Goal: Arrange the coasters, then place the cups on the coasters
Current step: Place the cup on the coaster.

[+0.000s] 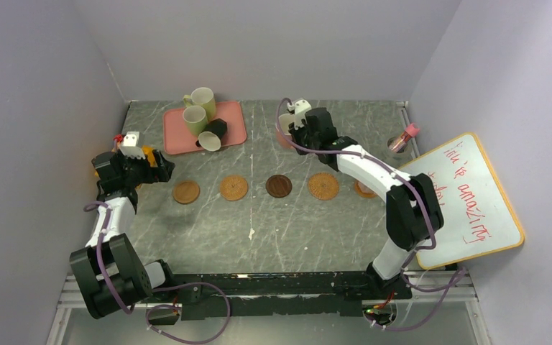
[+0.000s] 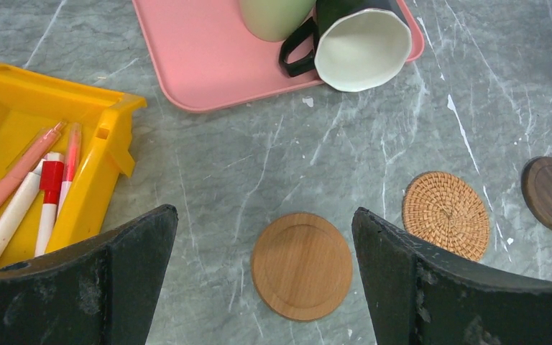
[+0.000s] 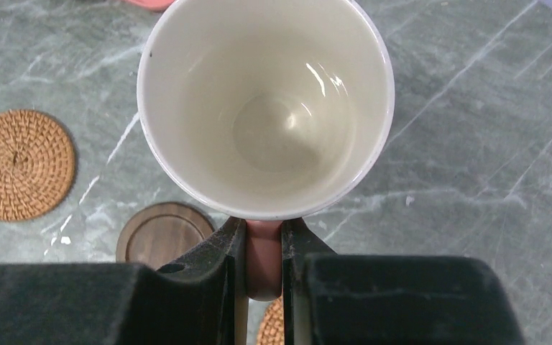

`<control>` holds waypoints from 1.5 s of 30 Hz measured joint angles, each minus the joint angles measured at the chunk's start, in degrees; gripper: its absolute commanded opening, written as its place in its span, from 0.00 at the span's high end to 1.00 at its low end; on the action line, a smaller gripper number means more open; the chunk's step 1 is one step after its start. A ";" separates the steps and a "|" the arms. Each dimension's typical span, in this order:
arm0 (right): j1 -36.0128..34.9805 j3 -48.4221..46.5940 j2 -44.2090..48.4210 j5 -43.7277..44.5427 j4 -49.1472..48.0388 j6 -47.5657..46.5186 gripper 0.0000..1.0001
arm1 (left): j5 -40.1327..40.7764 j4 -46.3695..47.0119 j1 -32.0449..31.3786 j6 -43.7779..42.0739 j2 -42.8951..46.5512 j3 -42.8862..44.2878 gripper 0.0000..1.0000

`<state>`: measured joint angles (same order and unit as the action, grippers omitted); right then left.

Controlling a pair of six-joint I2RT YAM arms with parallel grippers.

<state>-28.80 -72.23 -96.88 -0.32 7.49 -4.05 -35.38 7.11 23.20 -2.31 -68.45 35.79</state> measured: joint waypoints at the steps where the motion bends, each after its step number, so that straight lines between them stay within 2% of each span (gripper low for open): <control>1: 0.50 0.79 0.63 -0.59 0.13 -0.09 1.00 | -0.04 -0.02 -0.02 0.00 -0.02 0.00 0.04; 10: 5.97 7.34 8.24 -7.08 2.36 -2.47 1.00 | -0.42 0.00 -0.02 0.00 -0.20 0.00 0.04; 24: 14.56 17.00 21.88 -18.91 6.69 -11.50 1.00 | -0.79 -0.02 -0.02 0.00 -1.57 0.00 0.04; 33: 20.52 21.42 24.63 -22.86 9.25 -17.44 1.00 | -0.85 -0.04 0.00 0.00 -1.57 0.00 0.04; 45: 23.19 24.24 26.49 -30.49 12.50 -24.48 1.00 | -1.29 -0.04 -0.02 -0.02 -1.57 0.00 0.04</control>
<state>-5.61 -47.99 -70.39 -30.81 19.99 -28.53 -36.67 7.07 23.18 -2.33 -70.02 35.79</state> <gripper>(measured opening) 0.184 0.966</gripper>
